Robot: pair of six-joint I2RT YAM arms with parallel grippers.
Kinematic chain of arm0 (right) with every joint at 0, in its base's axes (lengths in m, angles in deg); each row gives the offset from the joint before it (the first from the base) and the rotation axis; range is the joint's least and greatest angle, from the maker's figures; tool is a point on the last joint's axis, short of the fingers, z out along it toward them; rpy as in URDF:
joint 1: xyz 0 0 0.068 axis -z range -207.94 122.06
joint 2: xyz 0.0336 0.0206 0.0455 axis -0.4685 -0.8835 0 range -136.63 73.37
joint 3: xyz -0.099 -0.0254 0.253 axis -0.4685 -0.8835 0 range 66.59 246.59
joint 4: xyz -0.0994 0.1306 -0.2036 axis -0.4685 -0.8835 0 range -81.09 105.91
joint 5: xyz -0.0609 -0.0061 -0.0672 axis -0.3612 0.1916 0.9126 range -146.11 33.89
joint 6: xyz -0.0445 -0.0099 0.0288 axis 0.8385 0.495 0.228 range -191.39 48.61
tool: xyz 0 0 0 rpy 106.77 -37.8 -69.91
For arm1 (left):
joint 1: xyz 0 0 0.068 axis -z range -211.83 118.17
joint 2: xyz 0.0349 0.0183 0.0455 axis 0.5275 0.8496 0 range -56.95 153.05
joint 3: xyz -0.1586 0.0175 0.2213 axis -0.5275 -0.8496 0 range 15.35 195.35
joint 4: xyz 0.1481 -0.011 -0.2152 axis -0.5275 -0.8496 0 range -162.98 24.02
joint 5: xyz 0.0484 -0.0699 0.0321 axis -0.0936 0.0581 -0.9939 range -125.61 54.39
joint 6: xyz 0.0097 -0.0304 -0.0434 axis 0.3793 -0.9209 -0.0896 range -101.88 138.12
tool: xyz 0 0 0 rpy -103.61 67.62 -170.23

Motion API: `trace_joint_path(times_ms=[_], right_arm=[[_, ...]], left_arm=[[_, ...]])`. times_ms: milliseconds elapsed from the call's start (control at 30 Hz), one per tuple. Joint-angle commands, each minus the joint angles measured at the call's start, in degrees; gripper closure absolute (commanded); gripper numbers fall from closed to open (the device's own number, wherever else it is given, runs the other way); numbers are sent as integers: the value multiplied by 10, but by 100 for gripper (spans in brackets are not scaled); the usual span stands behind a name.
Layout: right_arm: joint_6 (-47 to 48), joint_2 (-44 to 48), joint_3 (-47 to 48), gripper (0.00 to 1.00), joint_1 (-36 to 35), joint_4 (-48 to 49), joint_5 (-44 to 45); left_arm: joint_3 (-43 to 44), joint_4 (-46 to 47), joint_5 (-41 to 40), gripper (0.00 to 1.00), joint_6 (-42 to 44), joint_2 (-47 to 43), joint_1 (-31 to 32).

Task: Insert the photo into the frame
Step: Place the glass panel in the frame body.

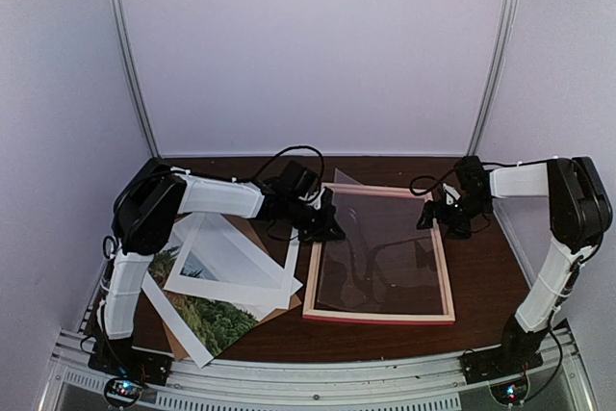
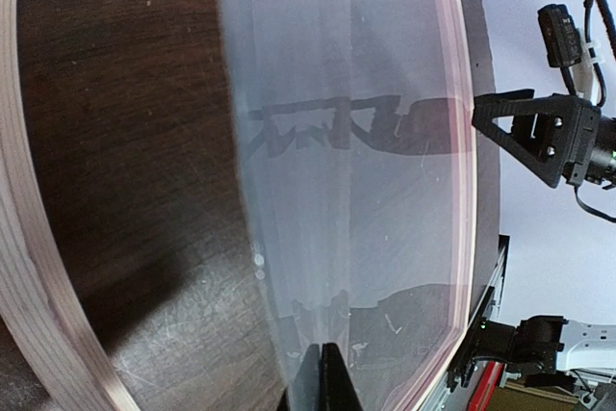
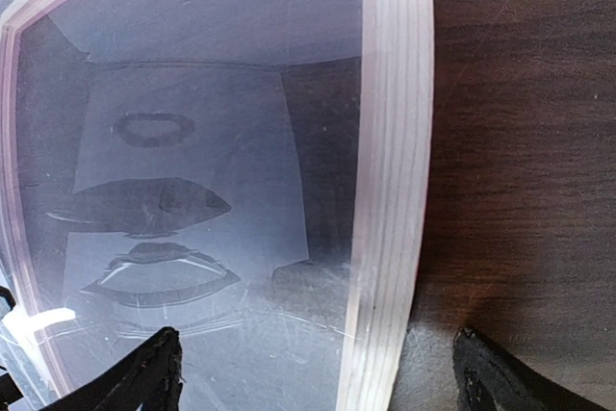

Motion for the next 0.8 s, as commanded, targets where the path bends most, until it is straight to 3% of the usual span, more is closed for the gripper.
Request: trace_joint_path(times_ms=[0,767], right_arm=[[7,-7,-2,3,-4,0,2],[0,6,12,2,-4,-5,8]], left_arm=[[6,-2,0,100,13,-17,-4],[11,-14,2,100,20,-16,-4]])
